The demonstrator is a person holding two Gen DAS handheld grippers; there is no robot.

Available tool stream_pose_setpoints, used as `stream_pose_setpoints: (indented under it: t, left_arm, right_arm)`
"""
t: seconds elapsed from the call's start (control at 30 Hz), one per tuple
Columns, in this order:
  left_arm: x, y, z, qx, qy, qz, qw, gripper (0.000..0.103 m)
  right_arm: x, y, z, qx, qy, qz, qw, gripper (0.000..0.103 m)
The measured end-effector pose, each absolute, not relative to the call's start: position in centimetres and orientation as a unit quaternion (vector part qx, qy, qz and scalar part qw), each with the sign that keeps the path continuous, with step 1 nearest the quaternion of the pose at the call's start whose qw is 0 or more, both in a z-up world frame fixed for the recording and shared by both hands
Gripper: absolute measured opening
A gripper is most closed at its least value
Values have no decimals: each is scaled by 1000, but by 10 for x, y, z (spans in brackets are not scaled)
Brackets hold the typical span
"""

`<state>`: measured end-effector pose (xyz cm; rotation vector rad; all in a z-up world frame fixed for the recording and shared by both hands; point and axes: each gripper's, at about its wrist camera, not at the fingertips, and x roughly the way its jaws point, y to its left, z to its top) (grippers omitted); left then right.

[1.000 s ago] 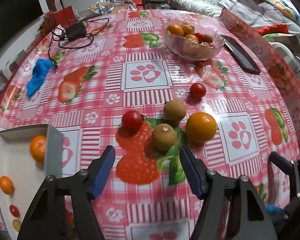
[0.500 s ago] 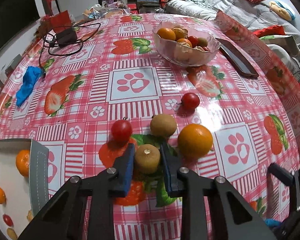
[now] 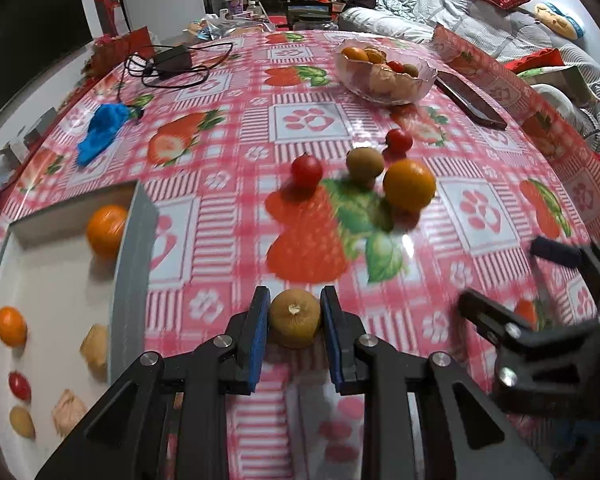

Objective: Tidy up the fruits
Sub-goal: 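Grasp a brown kiwi with the left tool while the right tool grasps a mandarin orange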

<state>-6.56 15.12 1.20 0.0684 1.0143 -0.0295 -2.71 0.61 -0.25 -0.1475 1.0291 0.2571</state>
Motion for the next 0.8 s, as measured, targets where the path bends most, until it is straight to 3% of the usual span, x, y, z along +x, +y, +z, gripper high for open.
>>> stream_pose_setpoints:
  t: [0.53,0.63,0.73,0.77,0.8]
  left_arm:
    - [-91,165,12,28,482,-14,876,28]
    - [-91,165,12,27,482,-13,875,28]
    - [-91,165,12,26,483,-13,875,28]
    - [-91,165,12,26,483,-13,875,28]
    - [-91,165,12,27,483,-13,875,28]
  right_arm:
    - [36,68,-2,-84,486,160,855,102]
    - [37,74,1,-95,474,163,860,70]
    - [36,75,4,-90,470,173,861,52]
    - [34,74,5,-87,469,176,861,40]
    - [31,71,6,-81,471,179,860,37]
